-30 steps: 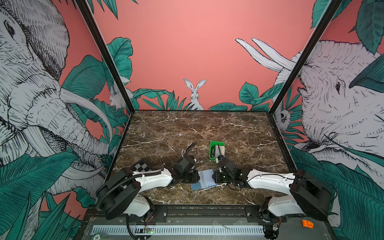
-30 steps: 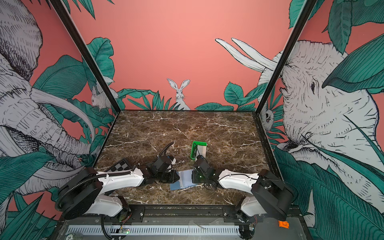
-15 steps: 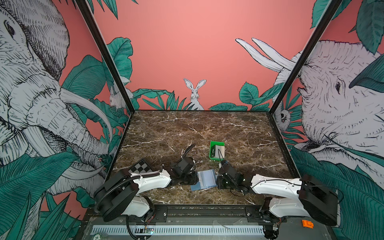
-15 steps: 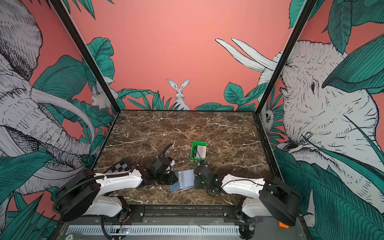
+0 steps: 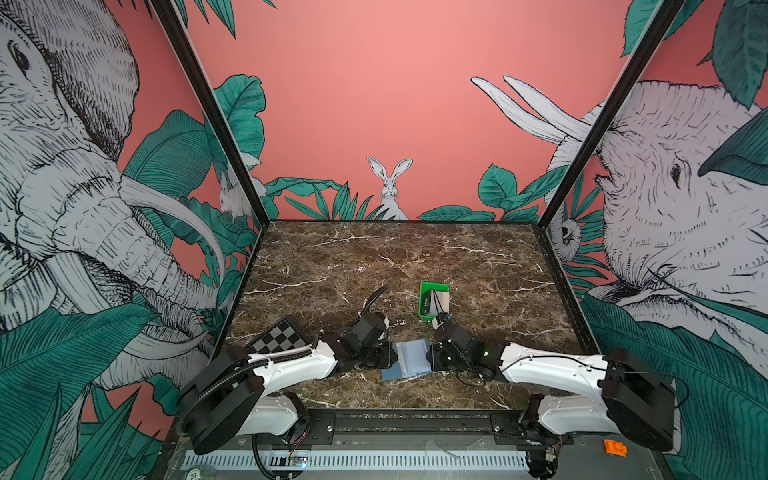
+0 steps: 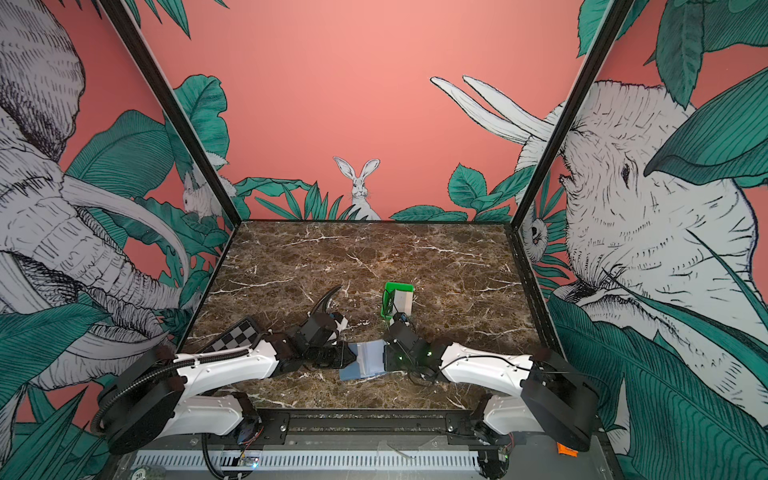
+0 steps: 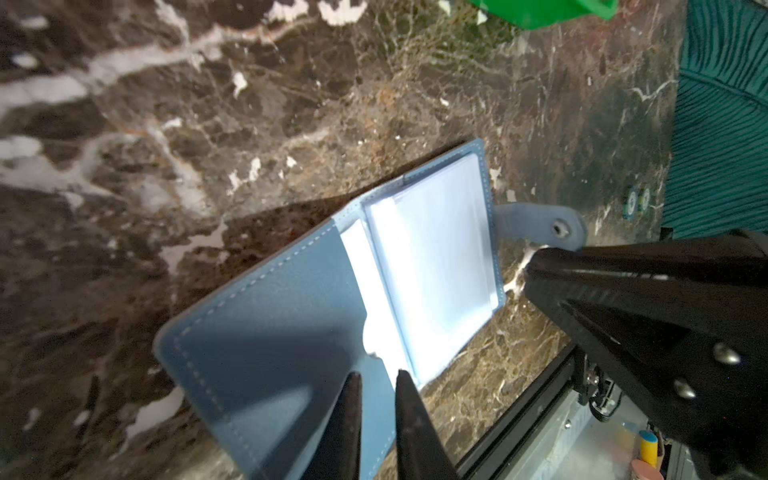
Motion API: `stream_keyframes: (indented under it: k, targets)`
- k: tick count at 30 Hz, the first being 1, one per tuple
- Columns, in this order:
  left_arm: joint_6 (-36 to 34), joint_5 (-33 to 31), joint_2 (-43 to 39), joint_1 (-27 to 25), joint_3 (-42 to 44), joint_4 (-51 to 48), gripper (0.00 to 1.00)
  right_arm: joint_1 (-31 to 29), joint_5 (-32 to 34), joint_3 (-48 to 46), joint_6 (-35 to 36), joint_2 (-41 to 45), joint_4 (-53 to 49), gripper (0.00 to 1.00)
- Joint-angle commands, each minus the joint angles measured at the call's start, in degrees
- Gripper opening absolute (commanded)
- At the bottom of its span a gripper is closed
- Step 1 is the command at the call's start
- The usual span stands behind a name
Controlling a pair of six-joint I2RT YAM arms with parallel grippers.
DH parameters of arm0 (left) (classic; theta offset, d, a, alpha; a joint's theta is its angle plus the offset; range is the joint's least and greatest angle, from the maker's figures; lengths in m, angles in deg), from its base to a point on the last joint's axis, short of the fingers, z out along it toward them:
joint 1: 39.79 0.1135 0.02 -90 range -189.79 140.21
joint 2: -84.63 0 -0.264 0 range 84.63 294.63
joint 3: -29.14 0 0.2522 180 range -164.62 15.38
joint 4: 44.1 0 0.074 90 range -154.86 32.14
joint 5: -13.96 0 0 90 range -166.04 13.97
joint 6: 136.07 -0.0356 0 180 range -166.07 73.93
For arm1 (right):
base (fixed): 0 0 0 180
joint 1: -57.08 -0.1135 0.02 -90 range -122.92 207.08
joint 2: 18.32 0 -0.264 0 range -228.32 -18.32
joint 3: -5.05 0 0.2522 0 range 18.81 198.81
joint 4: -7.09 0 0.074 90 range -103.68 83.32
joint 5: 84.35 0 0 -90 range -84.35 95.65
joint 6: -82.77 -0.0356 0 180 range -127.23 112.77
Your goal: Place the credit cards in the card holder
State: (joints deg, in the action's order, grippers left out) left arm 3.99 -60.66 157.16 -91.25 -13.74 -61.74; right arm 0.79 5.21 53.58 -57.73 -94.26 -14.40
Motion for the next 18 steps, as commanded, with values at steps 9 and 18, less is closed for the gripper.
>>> stream_keyframes:
  k: [9, 18]
  targets:
    - [4.82, -1.77, -5.9, -0.56, 4.6, -2.33, 0.18, 5.2, -4.7, 10.37, 8.51, -13.14, 3.41, 0.19]
    - [5.4, -1.85, -2.39, -0.57, 8.03, 2.1, 0.18, 6.02, -5.61, 6.71, 6.99, -16.24, 6.84, 0.19]
